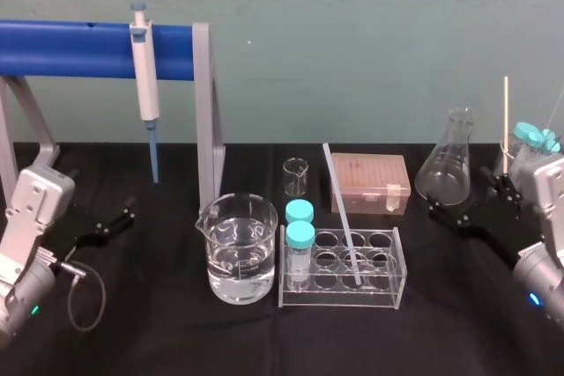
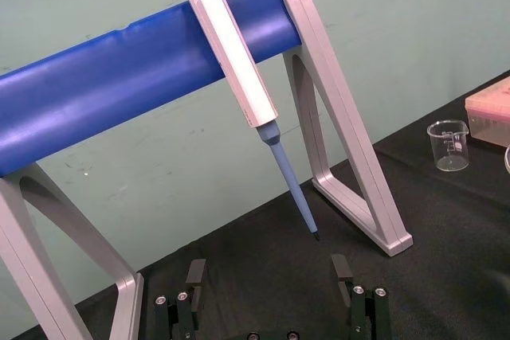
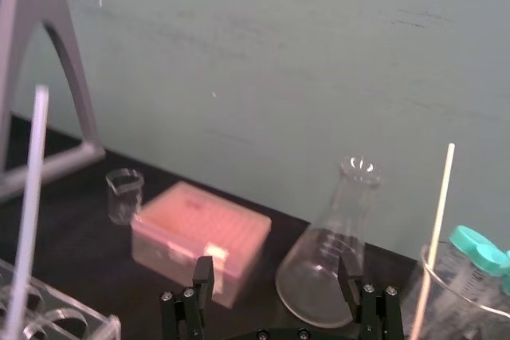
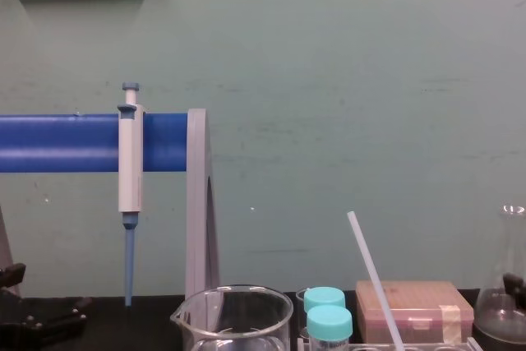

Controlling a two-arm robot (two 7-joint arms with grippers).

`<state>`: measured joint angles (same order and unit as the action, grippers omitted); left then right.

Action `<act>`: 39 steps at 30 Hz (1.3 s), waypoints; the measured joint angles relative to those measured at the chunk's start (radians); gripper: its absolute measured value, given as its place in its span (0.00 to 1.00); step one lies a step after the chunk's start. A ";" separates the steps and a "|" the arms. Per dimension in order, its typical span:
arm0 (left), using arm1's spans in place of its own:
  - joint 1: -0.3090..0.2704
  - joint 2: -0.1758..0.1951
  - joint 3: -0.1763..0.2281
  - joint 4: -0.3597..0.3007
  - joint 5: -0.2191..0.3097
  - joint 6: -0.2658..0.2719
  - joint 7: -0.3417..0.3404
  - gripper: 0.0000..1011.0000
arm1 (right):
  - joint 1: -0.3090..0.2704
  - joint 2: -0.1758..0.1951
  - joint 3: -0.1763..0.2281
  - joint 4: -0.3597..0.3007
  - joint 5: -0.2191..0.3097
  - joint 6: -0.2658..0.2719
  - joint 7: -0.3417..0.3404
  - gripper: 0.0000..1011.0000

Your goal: Pick up the stirring rod with one hand, then place it down.

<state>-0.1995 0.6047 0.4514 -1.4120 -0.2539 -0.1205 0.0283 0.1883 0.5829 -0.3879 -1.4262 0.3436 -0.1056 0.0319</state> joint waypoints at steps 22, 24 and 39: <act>0.000 0.000 0.000 0.000 0.000 0.000 0.000 0.99 | 0.080 -0.073 0.016 -0.104 0.255 0.224 0.347 0.99; 0.000 0.000 0.000 0.000 0.000 0.000 0.000 0.99 | 0.096 -0.079 0.002 -0.096 0.244 0.231 0.363 0.99; 0.000 0.000 0.000 0.000 0.000 0.000 0.000 0.99 | 0.199 -0.161 -0.054 0.045 0.156 0.265 0.369 0.99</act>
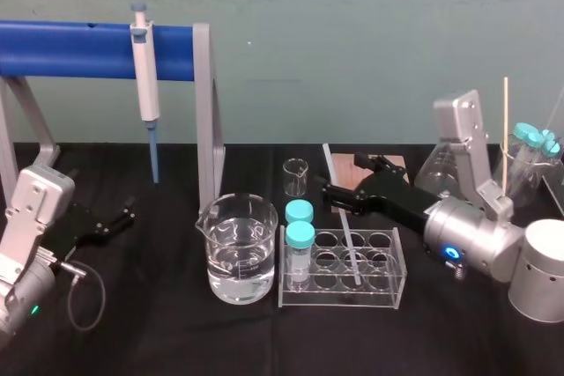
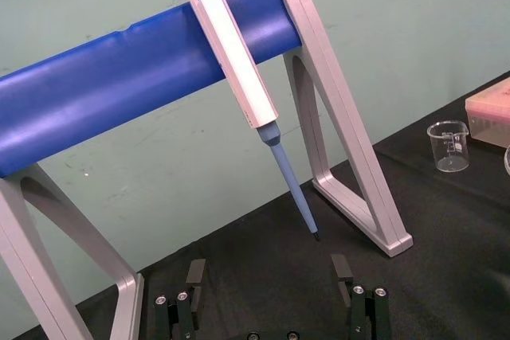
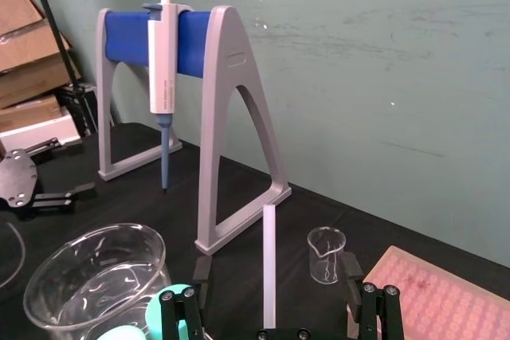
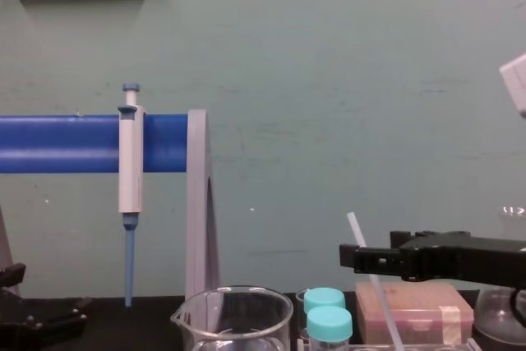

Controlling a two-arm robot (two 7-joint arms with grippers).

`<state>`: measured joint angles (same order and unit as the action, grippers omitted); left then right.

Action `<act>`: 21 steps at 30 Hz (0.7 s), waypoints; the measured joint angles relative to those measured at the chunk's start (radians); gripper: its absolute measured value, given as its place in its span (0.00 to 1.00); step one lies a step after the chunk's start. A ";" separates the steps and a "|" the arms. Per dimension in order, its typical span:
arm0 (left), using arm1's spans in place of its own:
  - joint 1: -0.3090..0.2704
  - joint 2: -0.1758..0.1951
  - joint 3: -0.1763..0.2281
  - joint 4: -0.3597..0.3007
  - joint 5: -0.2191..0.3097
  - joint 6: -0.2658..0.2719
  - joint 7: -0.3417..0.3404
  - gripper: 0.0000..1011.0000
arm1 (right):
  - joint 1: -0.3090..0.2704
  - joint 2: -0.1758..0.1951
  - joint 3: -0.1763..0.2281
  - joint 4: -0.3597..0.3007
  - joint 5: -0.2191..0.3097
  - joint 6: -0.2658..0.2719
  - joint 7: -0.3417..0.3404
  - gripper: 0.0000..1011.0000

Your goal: Pick up the stirring rod with one hand, then place it down.

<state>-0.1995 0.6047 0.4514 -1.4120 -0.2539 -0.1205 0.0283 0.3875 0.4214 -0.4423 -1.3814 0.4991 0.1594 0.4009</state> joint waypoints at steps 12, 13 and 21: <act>0.000 0.000 0.000 0.000 0.000 0.000 0.000 0.99 | 0.023 -0.036 -0.001 0.049 -0.022 0.001 0.011 0.99; 0.000 0.000 0.000 0.000 0.000 0.000 0.000 0.99 | 0.024 -0.036 -0.001 0.050 -0.024 0.001 0.013 0.99; 0.000 0.000 0.000 0.000 0.000 0.000 0.000 0.99 | 0.024 -0.037 0.000 0.050 -0.028 -0.001 0.016 0.99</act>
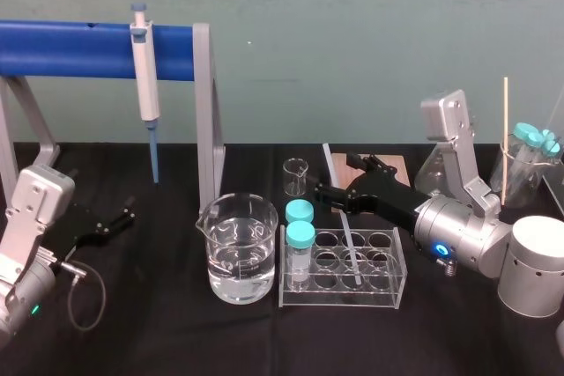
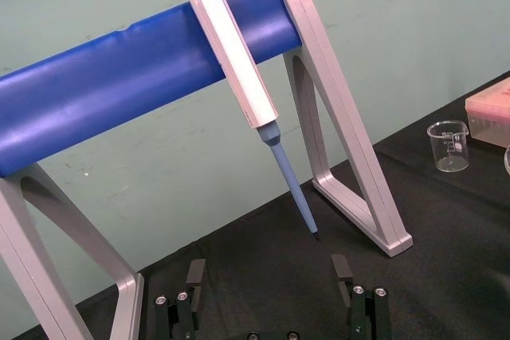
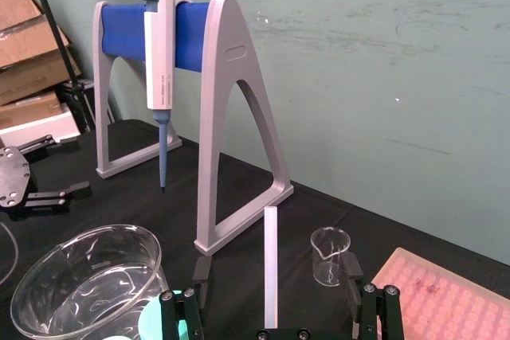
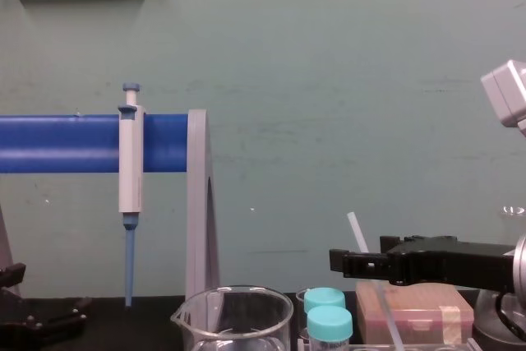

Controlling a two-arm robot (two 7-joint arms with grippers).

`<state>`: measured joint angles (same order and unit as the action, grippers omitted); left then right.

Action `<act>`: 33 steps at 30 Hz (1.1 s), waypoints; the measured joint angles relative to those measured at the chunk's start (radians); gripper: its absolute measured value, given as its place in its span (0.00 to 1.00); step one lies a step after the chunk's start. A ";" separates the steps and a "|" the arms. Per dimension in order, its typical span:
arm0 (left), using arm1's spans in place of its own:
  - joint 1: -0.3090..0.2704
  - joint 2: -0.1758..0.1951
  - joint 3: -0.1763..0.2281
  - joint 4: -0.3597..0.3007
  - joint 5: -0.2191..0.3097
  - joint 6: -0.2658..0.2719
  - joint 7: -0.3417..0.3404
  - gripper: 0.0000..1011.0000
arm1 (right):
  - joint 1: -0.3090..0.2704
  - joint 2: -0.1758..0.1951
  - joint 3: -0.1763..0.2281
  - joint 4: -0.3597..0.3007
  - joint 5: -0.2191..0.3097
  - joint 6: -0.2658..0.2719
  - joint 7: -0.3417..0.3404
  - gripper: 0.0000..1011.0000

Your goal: Pick up the stirring rod with one hand, then place it down.

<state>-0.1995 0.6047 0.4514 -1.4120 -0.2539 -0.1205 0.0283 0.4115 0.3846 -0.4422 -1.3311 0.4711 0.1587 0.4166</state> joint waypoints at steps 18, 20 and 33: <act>0.000 0.000 0.000 0.000 0.000 0.000 0.000 0.99 | 0.000 0.001 0.000 -0.001 0.003 0.000 0.000 0.59; 0.000 0.000 0.000 0.000 0.000 0.000 0.000 0.99 | 0.000 0.001 0.000 -0.001 0.003 0.000 0.000 0.56; 0.000 0.000 0.000 0.000 0.000 0.000 0.000 0.99 | 0.000 0.001 0.000 -0.002 0.004 0.000 0.000 0.13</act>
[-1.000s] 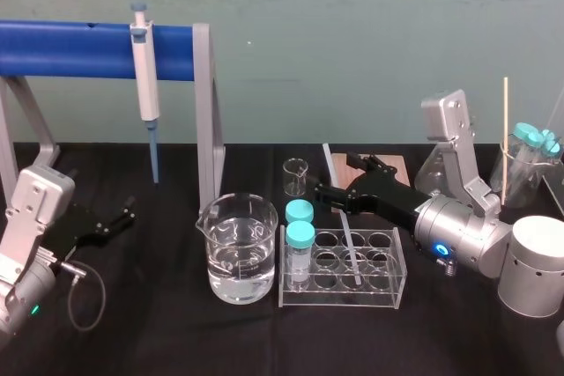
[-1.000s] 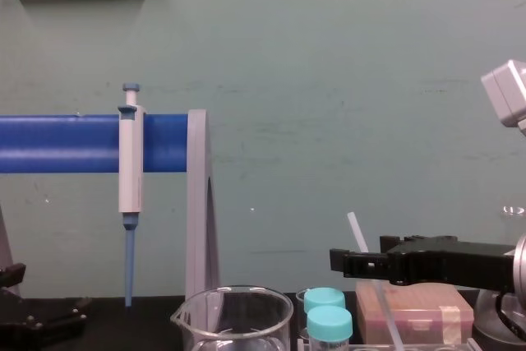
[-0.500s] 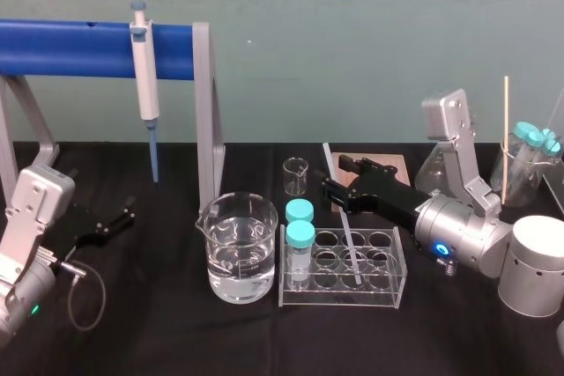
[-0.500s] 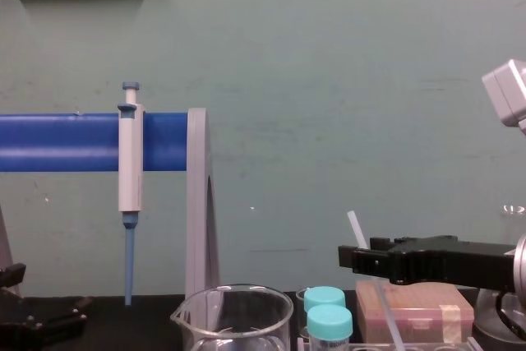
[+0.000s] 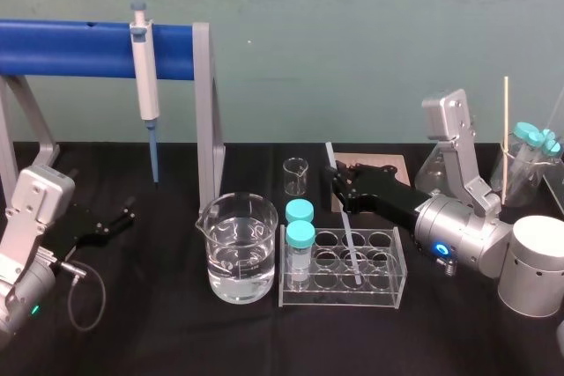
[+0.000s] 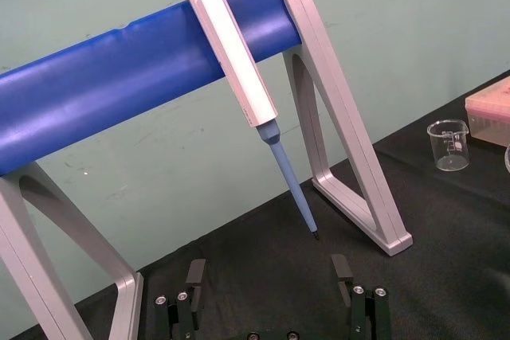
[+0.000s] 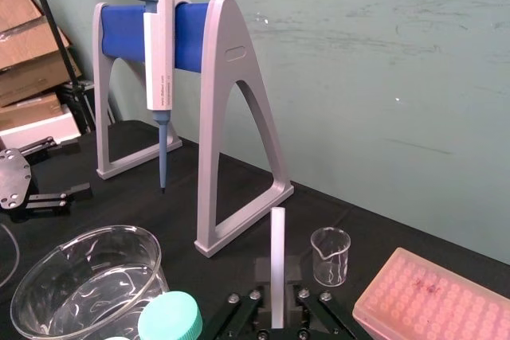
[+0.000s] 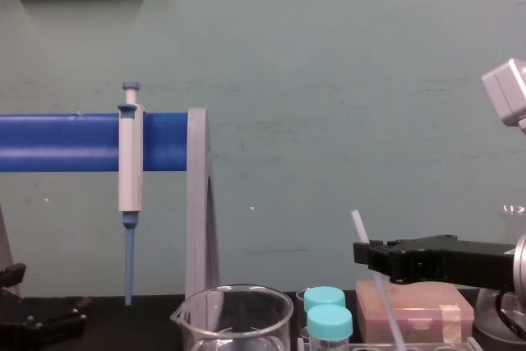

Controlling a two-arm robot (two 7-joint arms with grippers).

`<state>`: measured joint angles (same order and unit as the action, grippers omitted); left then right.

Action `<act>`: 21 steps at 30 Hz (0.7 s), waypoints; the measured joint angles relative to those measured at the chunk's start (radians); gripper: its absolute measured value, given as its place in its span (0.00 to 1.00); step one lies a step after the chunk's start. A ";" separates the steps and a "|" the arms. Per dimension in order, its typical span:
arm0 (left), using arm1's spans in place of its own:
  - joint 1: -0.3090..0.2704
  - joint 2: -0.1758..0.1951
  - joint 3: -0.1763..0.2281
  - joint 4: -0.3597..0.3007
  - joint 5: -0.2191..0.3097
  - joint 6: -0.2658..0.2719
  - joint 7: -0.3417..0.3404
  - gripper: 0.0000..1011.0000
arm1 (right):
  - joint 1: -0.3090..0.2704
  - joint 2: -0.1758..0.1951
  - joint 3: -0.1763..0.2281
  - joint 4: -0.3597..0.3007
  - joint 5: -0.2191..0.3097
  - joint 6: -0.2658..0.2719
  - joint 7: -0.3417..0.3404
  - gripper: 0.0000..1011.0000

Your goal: Pick up the stirring rod with one hand, then place it down.

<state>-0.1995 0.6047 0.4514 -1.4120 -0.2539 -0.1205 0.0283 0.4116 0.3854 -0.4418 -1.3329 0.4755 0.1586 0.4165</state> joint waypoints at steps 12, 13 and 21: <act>0.000 0.000 0.000 0.000 0.000 0.000 0.000 0.99 | 0.000 0.000 0.000 0.000 0.000 0.000 0.000 0.07; 0.000 0.000 0.000 0.000 0.000 0.000 0.000 0.99 | -0.001 0.000 0.001 0.000 0.000 -0.003 0.000 0.07; 0.000 0.000 0.000 0.000 0.000 0.000 0.000 0.99 | -0.056 -0.024 0.046 -0.025 -0.005 -0.177 0.003 0.07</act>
<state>-0.1996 0.6047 0.4514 -1.4120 -0.2539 -0.1205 0.0283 0.3552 0.3614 -0.3958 -1.3574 0.4707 -0.0181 0.4192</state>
